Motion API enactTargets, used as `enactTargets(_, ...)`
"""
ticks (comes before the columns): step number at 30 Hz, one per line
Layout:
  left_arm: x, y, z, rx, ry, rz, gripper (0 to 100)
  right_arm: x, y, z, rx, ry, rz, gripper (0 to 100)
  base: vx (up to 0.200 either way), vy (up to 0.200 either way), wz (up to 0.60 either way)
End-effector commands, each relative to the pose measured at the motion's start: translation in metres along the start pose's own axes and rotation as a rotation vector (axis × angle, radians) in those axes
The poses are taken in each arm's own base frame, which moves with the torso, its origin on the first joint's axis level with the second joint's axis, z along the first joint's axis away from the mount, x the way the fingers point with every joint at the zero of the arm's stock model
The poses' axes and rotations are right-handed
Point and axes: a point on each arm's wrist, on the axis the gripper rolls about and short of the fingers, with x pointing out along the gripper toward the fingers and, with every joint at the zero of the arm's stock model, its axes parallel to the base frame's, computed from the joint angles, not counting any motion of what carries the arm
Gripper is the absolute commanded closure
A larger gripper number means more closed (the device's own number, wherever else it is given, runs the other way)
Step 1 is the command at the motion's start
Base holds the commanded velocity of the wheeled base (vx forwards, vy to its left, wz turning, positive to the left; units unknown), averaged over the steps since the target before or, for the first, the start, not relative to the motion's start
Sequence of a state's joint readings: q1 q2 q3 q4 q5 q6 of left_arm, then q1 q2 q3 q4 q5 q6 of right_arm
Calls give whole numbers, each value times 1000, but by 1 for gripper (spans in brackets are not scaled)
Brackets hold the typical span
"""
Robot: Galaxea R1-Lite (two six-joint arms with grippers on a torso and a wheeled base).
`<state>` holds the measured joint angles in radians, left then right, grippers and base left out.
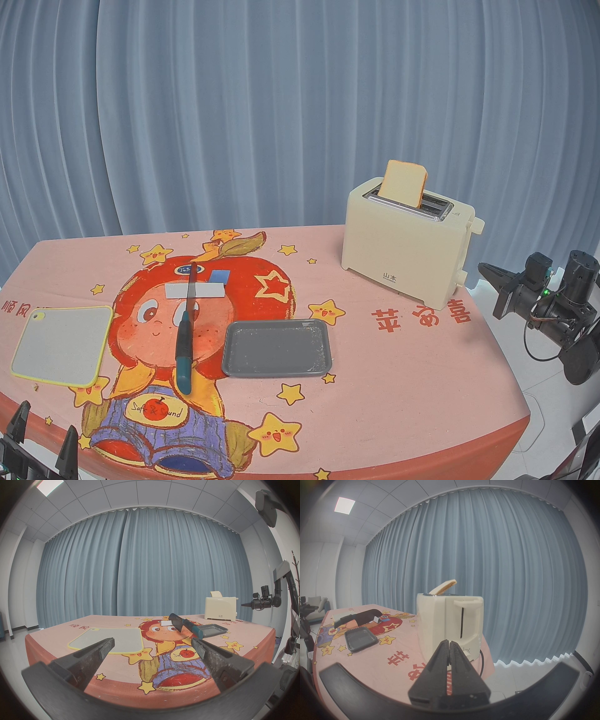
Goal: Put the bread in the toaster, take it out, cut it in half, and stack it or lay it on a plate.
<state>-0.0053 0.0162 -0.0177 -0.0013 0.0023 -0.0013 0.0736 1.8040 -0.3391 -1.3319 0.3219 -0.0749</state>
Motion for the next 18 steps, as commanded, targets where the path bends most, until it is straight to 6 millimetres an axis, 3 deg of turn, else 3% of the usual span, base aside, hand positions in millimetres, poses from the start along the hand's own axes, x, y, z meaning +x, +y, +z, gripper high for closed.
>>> enactTargets(1,1,0,-5,0,15,0,0,-9,4,13,-16,-46,3,100,0,0,0)
enactTargets(12,1,0,-5,0,15,1,0,-19,9,28,-34,-103,11,100,0,0,0)
enactTargets(18,1,0,-5,0,15,0,0,-24,10,47,-38,-181,12,100,0,0,0)
